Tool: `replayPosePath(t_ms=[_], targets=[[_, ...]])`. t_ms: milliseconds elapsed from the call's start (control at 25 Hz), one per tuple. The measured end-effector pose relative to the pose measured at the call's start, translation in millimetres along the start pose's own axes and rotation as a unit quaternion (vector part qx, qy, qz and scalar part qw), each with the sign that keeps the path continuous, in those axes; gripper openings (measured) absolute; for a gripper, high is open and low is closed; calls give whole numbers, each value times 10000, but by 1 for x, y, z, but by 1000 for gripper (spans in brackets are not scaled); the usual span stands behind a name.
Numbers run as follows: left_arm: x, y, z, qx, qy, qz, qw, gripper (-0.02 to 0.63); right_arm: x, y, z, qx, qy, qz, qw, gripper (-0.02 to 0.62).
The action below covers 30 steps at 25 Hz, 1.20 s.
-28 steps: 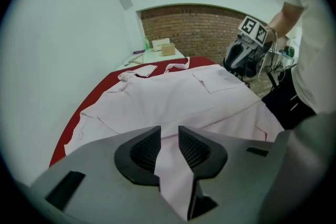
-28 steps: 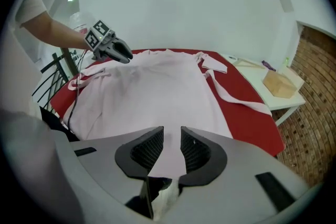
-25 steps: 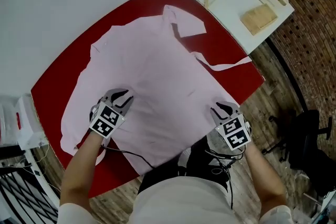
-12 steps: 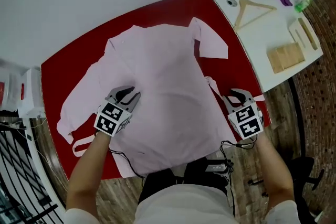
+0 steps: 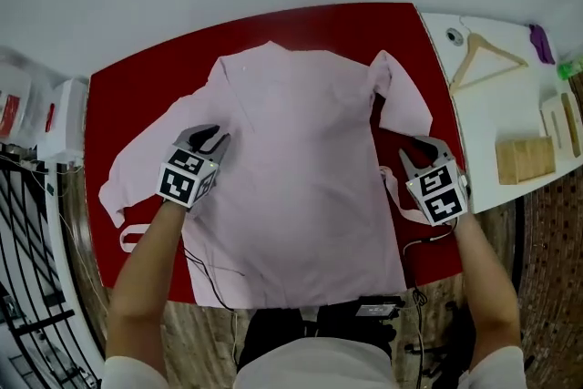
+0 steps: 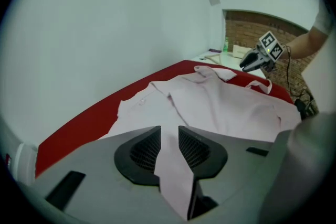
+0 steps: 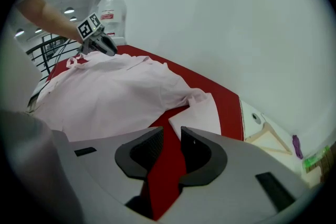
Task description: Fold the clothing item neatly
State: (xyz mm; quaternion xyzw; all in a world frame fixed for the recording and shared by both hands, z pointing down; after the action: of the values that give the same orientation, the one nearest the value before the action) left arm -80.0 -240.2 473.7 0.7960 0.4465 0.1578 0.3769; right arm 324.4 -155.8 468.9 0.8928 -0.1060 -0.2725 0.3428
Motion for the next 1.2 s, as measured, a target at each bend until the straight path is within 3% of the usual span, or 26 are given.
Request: replayPosePath(t_ms=[320,680,840,960,1200], targets=[[-79,-20,-44,-254,-352,733,9964,83,1,77,83,379,-411,-82,9984,100],[-142,-13,-66,-397,-642,994,9922,46,-29,158,157,526,-868,7,9948,34],[-160,-6,-78,-628,-713,958,9909,24,-42,185,167,274,-757,316,9963,28],[-164,-4,-86,-630,-707,857,9918,17,-50,199,157,-34,-975,390,9945,25],[-173,-2,-82,-764,-381,847,9927,8,-30,212,147,-236,-1017,21,9945,15]])
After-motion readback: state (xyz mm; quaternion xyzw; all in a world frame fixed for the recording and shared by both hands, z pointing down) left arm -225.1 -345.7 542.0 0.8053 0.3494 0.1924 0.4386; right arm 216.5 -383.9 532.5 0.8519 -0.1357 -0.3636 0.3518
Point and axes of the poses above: the fingertips, and each gripper's own axes: y forward along the fingers, x to its right, z out of its top, the point moved 5 cm from there along -y, backward along the fingers, and after that the axes turned 14 degrees about -z, right-handed, at the moved point
